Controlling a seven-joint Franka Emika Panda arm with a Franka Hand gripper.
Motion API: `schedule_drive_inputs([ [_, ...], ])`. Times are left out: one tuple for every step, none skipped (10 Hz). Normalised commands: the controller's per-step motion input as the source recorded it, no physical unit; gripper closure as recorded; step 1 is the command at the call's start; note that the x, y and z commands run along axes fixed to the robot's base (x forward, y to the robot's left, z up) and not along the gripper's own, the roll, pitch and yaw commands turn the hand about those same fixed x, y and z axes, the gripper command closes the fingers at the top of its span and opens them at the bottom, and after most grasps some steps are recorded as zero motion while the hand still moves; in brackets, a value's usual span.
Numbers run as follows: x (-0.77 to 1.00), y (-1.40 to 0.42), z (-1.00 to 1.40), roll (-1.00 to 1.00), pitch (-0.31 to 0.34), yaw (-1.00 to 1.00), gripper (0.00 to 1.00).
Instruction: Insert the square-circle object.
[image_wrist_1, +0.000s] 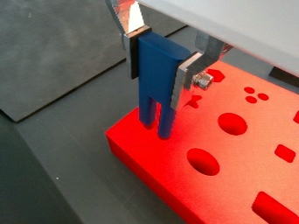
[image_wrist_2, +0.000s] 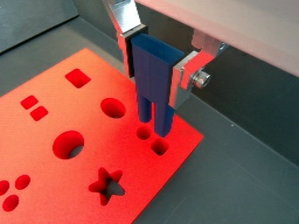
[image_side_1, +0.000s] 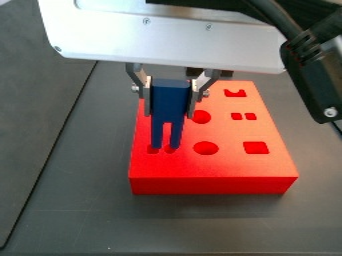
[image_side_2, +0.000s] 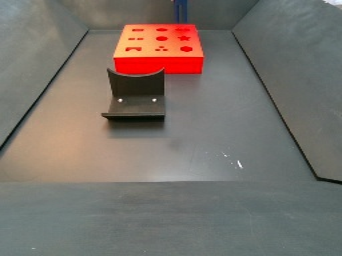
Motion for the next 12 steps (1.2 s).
schedule_drive_inputs([
  [-0.17,0.28,-0.05,-0.25,-0.306,0.00,1.00],
  [-0.21,0.27,-0.03,-0.16,-0.236,0.00,1.00],
  [-0.12,0.18,-0.01,-0.07,-0.160,0.00,1.00],
  [-0.08,0.09,-0.07,-0.01,-0.096,0.00,1.00],
  [0.00,-0.03,-0.16,0.00,-0.101,0.09,1.00],
  [0.00,-0.11,-0.16,0.00,-0.070,0.11,1.00],
  [0.00,-0.11,-0.14,0.02,-0.026,0.08,1.00],
  [0.00,-0.08,-0.15,0.02,-0.009,0.05,1.00],
  [0.00,-0.04,-0.15,0.01,-0.010,0.07,1.00],
  [0.00,-0.01,-0.16,0.02,-0.009,0.07,1.00],
  [0.14,0.00,-0.11,0.01,-0.001,0.10,1.00],
  [0.22,0.00,-0.12,0.00,-0.020,0.08,1.00],
])
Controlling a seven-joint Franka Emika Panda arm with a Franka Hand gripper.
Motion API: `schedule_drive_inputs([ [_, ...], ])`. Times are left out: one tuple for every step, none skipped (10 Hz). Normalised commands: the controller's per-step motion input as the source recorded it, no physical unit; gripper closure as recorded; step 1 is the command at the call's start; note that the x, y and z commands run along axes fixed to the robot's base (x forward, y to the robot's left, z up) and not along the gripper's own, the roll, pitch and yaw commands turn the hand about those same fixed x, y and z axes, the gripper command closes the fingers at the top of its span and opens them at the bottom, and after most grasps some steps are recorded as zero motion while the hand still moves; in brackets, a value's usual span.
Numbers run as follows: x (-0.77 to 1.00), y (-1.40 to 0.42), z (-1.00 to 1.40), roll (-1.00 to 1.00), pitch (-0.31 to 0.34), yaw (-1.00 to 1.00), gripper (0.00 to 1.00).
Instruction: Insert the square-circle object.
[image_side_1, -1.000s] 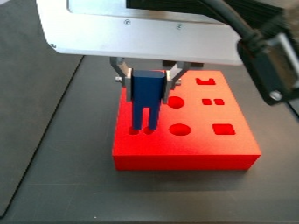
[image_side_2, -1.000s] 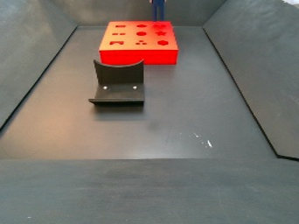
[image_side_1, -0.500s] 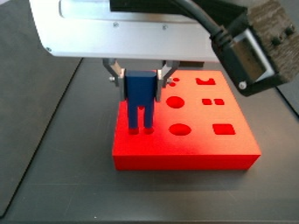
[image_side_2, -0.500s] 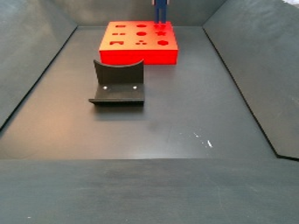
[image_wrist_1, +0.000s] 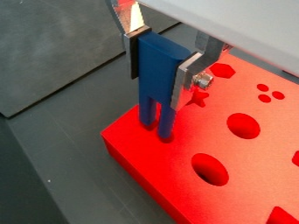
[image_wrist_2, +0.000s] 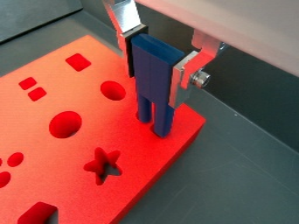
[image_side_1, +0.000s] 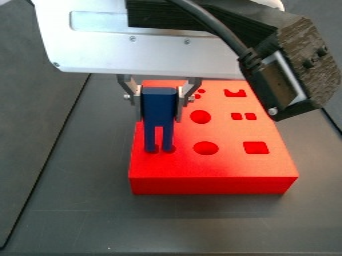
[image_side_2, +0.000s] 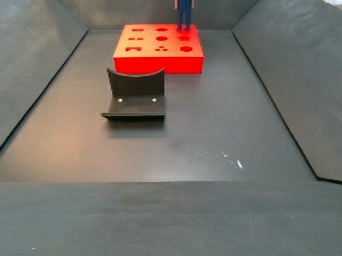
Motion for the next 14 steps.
schedule_drive_inputs([
  [0.18,0.00,-0.12,0.00,-0.027,0.06,1.00],
  [0.11,-0.01,-0.13,0.00,-0.040,0.05,1.00],
  [0.00,-0.03,-0.12,0.01,-0.023,0.00,1.00],
  [-0.04,0.00,-0.11,0.01,-0.026,0.00,1.00],
  [0.00,0.00,-0.18,0.02,-0.059,0.00,1.00],
  [0.00,0.00,-0.39,0.10,-0.050,0.00,1.00],
  [0.03,-0.05,-0.65,0.15,-0.069,-0.01,1.00],
  [0.01,-0.07,-0.76,0.15,-0.071,-0.03,1.00],
  [0.01,-0.06,-0.77,0.16,-0.061,-0.03,1.00],
  [0.01,-0.05,-0.77,0.15,-0.053,-0.02,1.00],
  [0.00,-0.04,-0.74,0.13,-0.057,-0.01,1.00],
  [0.00,-0.04,-0.74,0.13,-0.059,-0.01,1.00],
  [0.00,-0.04,-0.72,0.12,-0.057,-0.01,1.00],
  [0.00,-0.05,-0.76,0.08,-0.054,0.00,1.00],
])
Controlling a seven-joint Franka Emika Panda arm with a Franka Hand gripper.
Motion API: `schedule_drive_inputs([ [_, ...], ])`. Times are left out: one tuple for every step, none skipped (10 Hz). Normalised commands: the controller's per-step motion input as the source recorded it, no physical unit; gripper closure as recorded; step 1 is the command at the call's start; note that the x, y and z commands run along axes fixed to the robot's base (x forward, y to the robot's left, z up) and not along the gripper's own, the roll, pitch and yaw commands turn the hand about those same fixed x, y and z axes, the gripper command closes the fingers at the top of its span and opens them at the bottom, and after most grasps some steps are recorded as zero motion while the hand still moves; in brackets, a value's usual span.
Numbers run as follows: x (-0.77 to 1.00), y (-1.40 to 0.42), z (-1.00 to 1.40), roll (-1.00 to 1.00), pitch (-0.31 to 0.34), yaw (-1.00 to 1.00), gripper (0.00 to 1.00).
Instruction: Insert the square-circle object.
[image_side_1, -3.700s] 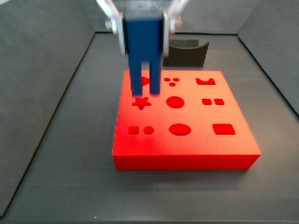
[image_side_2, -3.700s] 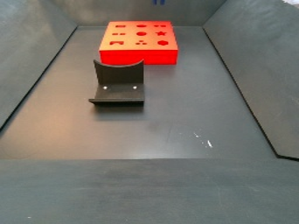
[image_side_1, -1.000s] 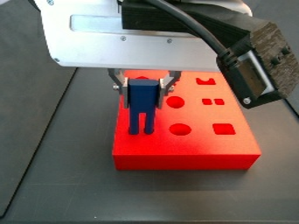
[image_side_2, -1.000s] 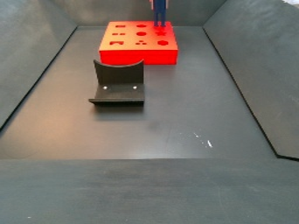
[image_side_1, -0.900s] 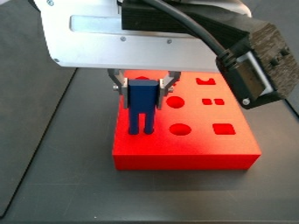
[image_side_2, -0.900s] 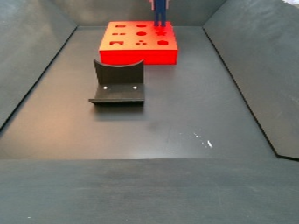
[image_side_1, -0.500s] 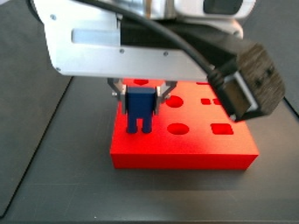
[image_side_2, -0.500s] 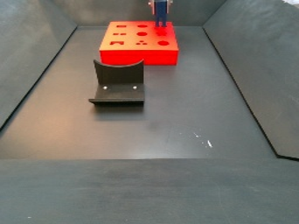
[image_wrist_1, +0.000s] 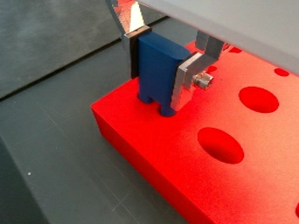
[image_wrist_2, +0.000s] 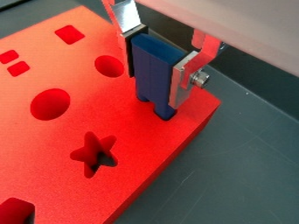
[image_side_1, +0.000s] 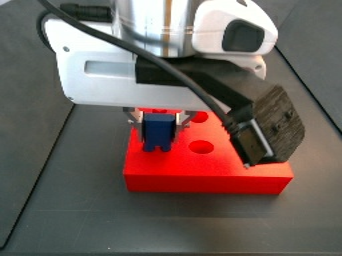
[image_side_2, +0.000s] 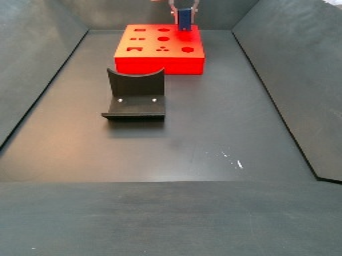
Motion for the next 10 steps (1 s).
schedule_drive_inputs([
  [0.00,0.00,-0.89,0.00,-0.021,0.00,1.00],
  [0.00,0.00,-1.00,0.00,-0.023,0.00,1.00],
  [0.00,0.00,-1.00,0.00,0.000,0.00,1.00],
  [0.00,0.00,-0.90,-0.14,0.000,-0.10,1.00],
  [-0.06,0.00,-0.36,-0.36,-0.197,-0.16,1.00],
  [-0.11,0.00,-0.64,-0.13,-0.093,-0.11,1.00],
  [-0.07,0.00,-0.68,-0.05,-0.053,-0.13,1.00],
  [-0.15,0.00,-0.65,0.00,-0.050,-0.17,1.00],
  [-0.10,0.00,-0.32,0.03,0.000,-0.13,1.00],
  [0.00,0.00,0.00,0.00,0.000,0.00,1.00],
])
